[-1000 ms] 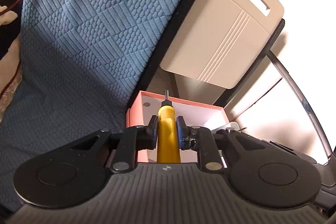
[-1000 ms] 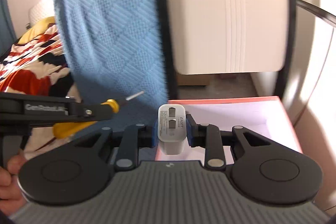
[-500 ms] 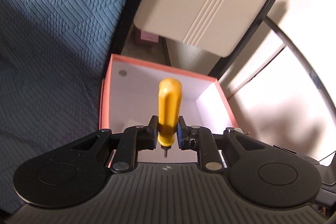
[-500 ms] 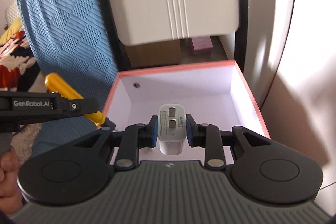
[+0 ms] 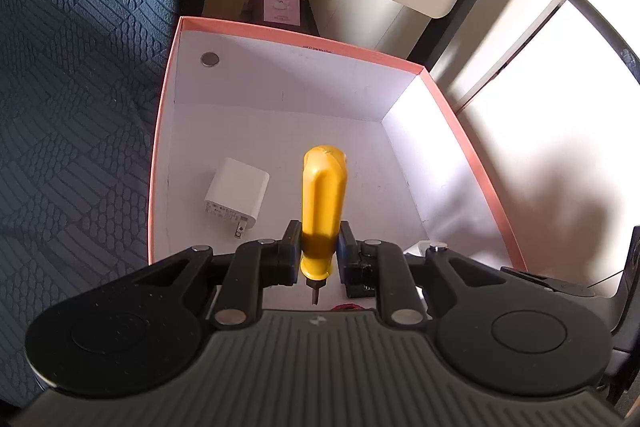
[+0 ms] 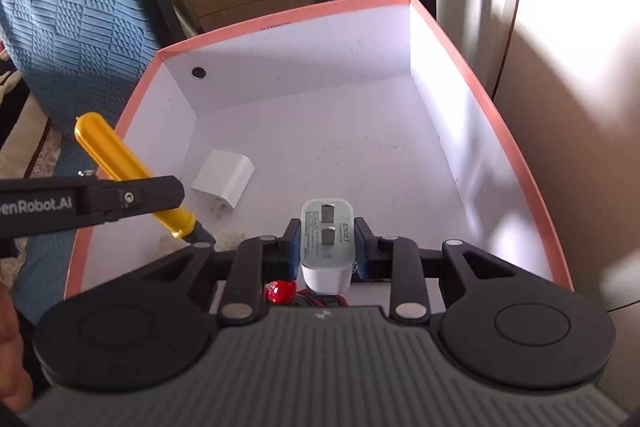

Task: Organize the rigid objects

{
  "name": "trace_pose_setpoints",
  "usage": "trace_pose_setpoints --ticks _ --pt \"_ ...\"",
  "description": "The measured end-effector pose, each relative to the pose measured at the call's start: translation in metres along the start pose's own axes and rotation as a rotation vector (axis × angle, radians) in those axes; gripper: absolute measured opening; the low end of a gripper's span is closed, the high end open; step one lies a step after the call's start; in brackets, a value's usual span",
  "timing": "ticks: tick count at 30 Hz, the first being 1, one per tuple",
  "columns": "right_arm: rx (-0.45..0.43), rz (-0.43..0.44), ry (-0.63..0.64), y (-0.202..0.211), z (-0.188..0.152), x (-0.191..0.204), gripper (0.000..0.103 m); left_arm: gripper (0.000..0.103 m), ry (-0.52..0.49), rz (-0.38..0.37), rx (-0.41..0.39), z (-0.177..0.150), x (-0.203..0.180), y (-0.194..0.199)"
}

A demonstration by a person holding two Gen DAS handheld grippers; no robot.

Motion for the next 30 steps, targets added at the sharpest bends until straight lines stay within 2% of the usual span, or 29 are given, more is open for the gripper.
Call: trace_pose_setpoints --ticks 7,11,21,30 --pt "-0.001 -0.003 -0.016 0.006 0.002 -0.002 0.032 0.023 -0.035 0.026 -0.018 -0.003 -0.002 0.005" --pt "-0.037 -0.008 -0.007 0.023 0.009 0.004 0.032 0.023 -0.043 0.024 -0.04 -0.001 -0.005 0.022" --pt "-0.174 0.018 0.021 0.095 0.028 0.03 0.032 0.023 -0.061 0.003 -0.128 0.007 -0.01 0.087" --pt "-0.241 0.014 0.033 0.145 0.02 0.053 0.032 0.027 -0.089 0.004 -0.173 0.004 -0.001 0.142"
Point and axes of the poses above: each gripper's, at about its wrist camera, not at the fingertips, and y roughly against the way its jaws point, x to its left, z to its top, the point moved 2 cm from there along -y, roughly the way its jaws point, and after that the axes turned 2 degrees about z, right-handed, at the moved point
